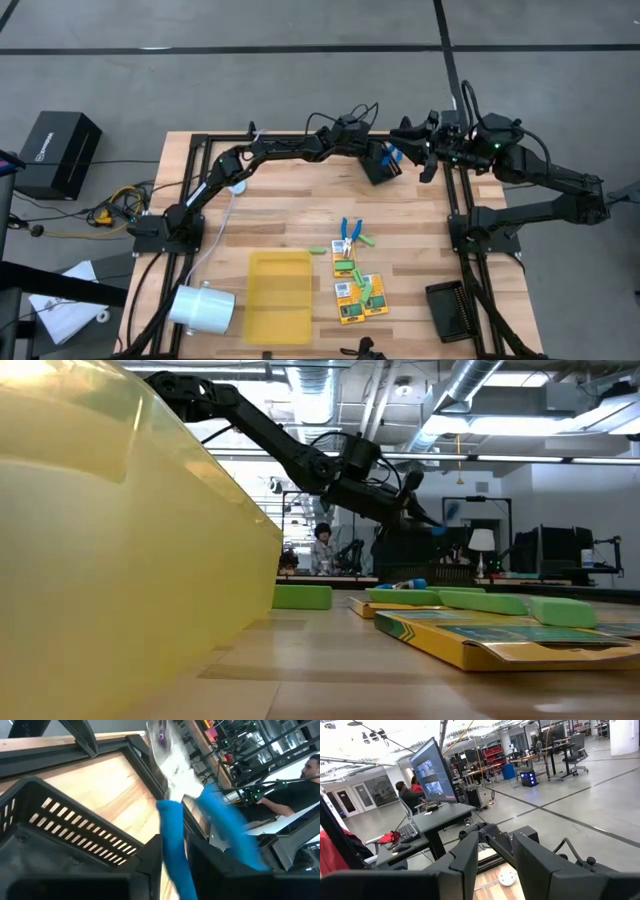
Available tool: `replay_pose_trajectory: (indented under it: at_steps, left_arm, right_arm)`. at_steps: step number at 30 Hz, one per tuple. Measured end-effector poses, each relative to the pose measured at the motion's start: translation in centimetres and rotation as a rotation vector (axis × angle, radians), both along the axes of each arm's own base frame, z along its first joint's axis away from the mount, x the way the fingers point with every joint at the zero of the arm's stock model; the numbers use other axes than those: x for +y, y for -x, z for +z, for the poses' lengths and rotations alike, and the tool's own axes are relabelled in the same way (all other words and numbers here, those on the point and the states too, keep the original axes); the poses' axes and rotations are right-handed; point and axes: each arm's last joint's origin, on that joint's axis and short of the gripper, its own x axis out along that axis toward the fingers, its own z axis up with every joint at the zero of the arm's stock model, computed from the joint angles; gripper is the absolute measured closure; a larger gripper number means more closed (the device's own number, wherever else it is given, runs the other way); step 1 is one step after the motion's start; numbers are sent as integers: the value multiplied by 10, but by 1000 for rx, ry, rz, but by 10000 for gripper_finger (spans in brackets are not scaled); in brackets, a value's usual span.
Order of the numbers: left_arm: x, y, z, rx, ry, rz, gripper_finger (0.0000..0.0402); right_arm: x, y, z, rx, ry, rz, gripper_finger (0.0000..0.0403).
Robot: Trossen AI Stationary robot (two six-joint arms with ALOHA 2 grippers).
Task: Pick & Place School Supplies
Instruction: Put the blue punch plier into the top black bin, then adjust the top black bin on the table
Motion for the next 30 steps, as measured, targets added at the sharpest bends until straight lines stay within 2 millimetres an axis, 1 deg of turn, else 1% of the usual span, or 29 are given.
replay_pose_trajectory:
  at_steps: [7, 13, 15, 16, 18, 22, 26, 28, 30]
  left_arm:
    - [0, 0, 0, -2, 1, -10, 278]
    - [1, 1, 0, -3, 9, -26, 269]
    - [0, 2, 6, -8, 8, -40, 269]
    - [0, 2, 11, -19, -13, -48, 269]
    - [-1, 5, 30, -51, -72, -62, 268]
    - [-6, 15, 81, -135, -218, -79, 268]
    - [-9, 33, 132, -175, -361, -48, 268]
    - [-11, 41, 149, -173, -416, -28, 269]
    - [-11, 49, 162, -166, -439, -25, 270]
  right_arm:
    - [0, 0, 0, 0, 1, 0, 290]
    - [0, 1, 0, 7, 4, 0, 290]
    - [0, 1, -2, 24, 1, -1, 290]
    - [0, 1, -3, 34, -1, -4, 290]
    - [-1, 1, -5, 55, -5, -16, 290]
    - [-5, 2, -8, 85, -10, -55, 290]
    - [-8, 3, -8, 85, -11, -75, 290]
    - [-9, 4, -7, 87, -12, -80, 290]
    - [-8, 6, -3, 88, -8, -79, 290]
